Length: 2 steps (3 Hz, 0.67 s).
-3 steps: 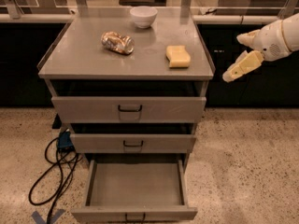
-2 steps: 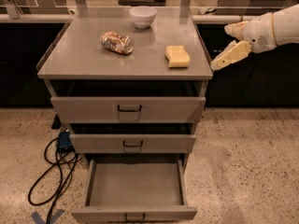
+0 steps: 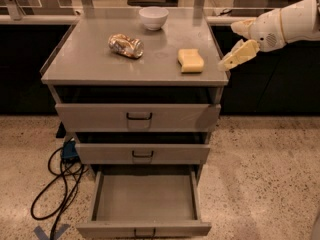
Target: Place sponge into bottom drawer
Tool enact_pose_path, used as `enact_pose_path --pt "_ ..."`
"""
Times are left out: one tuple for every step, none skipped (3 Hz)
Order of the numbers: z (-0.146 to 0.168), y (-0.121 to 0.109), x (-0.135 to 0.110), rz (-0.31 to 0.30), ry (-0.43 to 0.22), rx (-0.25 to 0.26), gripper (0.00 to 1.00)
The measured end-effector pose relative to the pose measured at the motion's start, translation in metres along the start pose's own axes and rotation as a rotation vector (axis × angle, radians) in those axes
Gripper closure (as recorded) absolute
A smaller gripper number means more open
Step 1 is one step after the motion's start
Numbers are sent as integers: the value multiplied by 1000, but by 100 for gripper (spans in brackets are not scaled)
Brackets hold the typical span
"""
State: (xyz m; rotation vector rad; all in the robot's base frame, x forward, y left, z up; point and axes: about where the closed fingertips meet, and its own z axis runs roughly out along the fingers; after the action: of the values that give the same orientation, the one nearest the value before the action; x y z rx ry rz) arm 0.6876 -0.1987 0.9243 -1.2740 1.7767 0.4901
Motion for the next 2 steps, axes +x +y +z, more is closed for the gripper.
enact_pose_path --pt "23 -5 -39 -58 32 -2 0" --pt "31 -4 -45 -67 29 -12 0"
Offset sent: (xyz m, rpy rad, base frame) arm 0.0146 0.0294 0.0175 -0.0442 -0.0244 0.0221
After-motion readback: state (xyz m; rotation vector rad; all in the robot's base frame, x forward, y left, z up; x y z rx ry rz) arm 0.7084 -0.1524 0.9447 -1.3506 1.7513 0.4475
